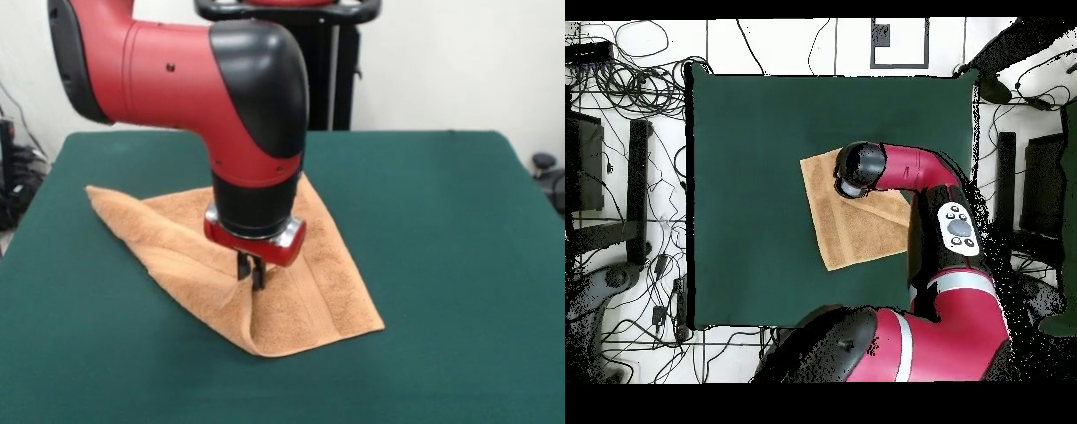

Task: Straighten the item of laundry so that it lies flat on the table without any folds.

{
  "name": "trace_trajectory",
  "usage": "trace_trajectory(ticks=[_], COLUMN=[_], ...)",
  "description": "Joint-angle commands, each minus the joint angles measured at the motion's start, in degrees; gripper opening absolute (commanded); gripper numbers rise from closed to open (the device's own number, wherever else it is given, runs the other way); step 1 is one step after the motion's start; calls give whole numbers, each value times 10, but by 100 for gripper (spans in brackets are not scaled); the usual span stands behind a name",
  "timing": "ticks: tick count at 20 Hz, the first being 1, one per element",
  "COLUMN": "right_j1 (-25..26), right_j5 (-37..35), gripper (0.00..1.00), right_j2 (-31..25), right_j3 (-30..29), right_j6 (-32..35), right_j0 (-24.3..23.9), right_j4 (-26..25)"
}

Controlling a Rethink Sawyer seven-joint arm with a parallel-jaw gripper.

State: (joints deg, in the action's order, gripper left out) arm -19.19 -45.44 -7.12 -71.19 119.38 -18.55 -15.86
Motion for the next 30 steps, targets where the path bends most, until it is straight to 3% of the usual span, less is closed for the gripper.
trace_trajectory(ticks=[1, 13, 30], right_j1=[-27, -39, -20], right_j5=[32, 22, 13], gripper=[0, 0, 0], right_j2=[-36, -31, -77], right_j3=[-83, -83, -73], right_j6=[29, -2, -80], right_j0=[33, 0, -73], right_j4=[9, -1, -8])
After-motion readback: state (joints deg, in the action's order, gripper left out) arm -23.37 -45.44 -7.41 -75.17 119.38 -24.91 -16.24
